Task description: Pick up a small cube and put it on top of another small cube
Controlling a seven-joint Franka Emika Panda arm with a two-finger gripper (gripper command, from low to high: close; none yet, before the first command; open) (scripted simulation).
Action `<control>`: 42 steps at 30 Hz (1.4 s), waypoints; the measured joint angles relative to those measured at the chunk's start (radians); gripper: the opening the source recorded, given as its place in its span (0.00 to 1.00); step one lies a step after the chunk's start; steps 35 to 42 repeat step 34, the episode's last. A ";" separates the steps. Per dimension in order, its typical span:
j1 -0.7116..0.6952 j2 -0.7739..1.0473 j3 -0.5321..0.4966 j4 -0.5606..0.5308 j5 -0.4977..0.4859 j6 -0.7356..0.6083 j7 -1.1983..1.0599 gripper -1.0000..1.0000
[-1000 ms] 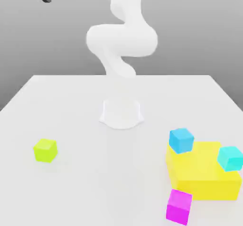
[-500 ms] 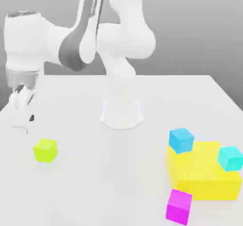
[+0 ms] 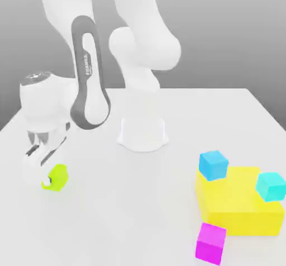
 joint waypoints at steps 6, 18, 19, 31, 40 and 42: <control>0.023 -0.121 -0.036 -0.021 -0.053 -0.100 0.041 0.00; 0.347 -0.194 0.210 0.160 -0.148 -0.369 0.142 0.00; 0.391 -0.185 0.233 0.187 -0.153 -0.387 0.150 0.00; 0.725 0.029 0.350 0.396 -0.301 -0.386 0.290 0.00; 0.733 0.047 0.340 0.397 -0.315 -0.370 0.300 1.00; 0.733 0.047 0.340 0.397 -0.315 -0.370 0.300 1.00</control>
